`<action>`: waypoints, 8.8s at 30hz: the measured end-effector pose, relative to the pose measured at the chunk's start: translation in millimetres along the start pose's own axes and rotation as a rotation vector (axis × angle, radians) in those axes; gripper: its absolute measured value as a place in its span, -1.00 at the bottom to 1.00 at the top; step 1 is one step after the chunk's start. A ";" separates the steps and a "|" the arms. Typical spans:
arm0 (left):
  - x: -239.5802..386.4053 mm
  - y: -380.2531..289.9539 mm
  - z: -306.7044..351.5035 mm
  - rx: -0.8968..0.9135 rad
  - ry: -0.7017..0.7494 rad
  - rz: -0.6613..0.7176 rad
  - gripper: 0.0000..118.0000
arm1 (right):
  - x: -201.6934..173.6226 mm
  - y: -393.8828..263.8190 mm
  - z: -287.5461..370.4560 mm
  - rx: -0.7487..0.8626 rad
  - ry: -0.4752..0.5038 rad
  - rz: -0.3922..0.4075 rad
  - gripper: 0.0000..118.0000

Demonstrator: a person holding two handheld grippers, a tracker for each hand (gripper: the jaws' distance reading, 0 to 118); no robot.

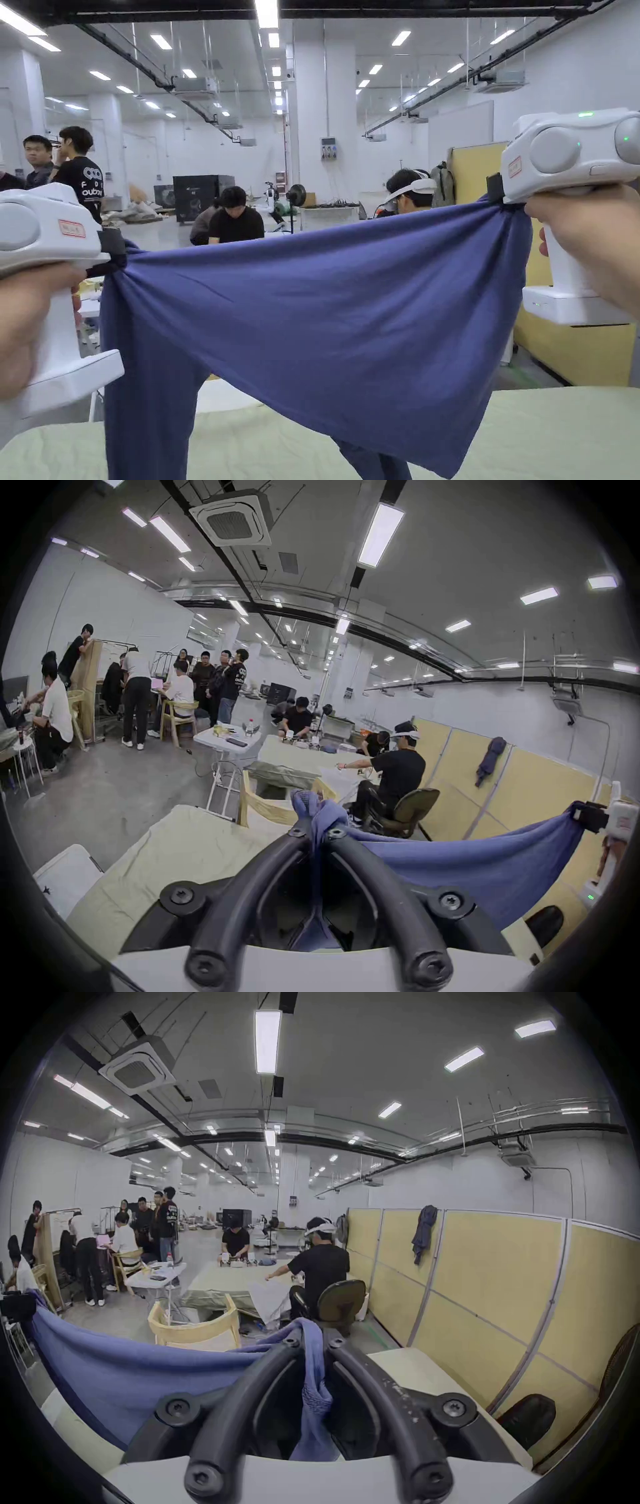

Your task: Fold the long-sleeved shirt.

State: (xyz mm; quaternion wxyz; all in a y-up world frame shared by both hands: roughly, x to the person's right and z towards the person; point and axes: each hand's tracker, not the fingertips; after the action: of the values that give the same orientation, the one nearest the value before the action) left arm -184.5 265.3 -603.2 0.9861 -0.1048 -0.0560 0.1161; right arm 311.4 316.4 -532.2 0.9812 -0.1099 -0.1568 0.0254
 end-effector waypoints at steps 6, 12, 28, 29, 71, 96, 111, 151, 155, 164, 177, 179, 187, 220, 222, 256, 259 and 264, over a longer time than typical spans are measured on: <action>1.4 -78.4 -66.8 -0.090 0.033 -0.098 -0.96 | -20.5 -90.0 -77.9 -0.127 0.006 0.089 -0.83; -18.8 -202.4 -123.8 -0.285 0.053 -0.125 -0.96 | -31.4 -227.2 -141.7 -0.325 0.031 0.100 -0.83; -54.2 -368.3 -65.9 -0.524 0.040 -0.176 -0.96 | -10.2 -403.0 -81.3 -0.530 0.102 0.135 -0.83; -51.9 -372.1 -49.0 -0.523 0.043 -0.232 -0.96 | -4.8 -408.9 -69.0 -0.531 0.112 0.129 -0.83; -82.9 -473.3 249.1 -0.691 -0.026 -0.017 0.88 | 88.6 -576.8 224.7 -0.672 0.070 -0.089 0.95; 3.7 -474.6 69.5 -0.830 -0.294 -0.299 -0.67 | 81.8 -595.2 248.2 -0.707 0.050 -0.204 -0.95; 34.8 -547.2 -11.7 -0.979 -0.298 -0.525 0.10 | 87.3 -616.5 240.5 -0.793 0.038 -0.220 -0.94; 3.9 -265.0 290.6 -0.071 -0.190 0.010 -1.00 | 31.2 -388.3 299.3 -0.129 0.182 -0.020 -0.78; 2.3 -212.4 311.6 0.025 -0.187 0.035 -1.00 | 18.7 -317.5 293.7 -0.004 0.217 -0.029 -0.78; 23.4 -80.5 262.4 0.204 -0.139 -0.092 -1.00 | -0.5 -151.7 237.9 0.132 0.219 -0.010 -0.78; 66.8 58.8 132.5 0.233 -0.123 -0.158 -1.00 | -24.4 23.1 98.6 0.046 0.129 0.076 -0.78; 73.8 67.8 108.2 0.214 -0.094 -0.167 -1.00 | -27.6 40.2 73.1 0.018 0.115 0.081 -0.78; 73.5 75.2 9.3 0.134 -0.021 -0.171 -1.00 | -41.2 45.4 -0.3 -0.044 0.084 0.084 -0.78; -16.3 -334.7 -59.1 -0.539 -0.052 -0.274 -1.00 | -44.0 -383.8 -78.4 -0.584 0.206 0.220 -0.78; -23.4 -341.3 -25.2 -0.558 -0.053 -0.265 -1.00 | -38.3 -392.8 -35.3 -0.580 0.225 0.202 -0.78; -48.6 -466.1 279.2 -0.875 -0.116 -0.267 -1.00 | 30.5 -557.5 257.3 -0.804 0.261 0.189 -0.69; -44.3 -464.9 277.6 -0.860 -0.116 -0.252 0.32 | 37.0 -569.9 245.8 -0.793 0.168 0.163 1.00; -48.3 -457.0 278.6 -0.777 -0.120 -0.231 0.84 | 43.1 -564.0 248.7 -0.744 0.175 0.124 0.94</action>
State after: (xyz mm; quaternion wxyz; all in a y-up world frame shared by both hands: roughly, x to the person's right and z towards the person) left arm -169.5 -127.0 -236.2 0.8747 -0.4554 -0.1645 -0.0193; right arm 283.1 -178.0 -162.6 0.8805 -0.4694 -0.0639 0.0164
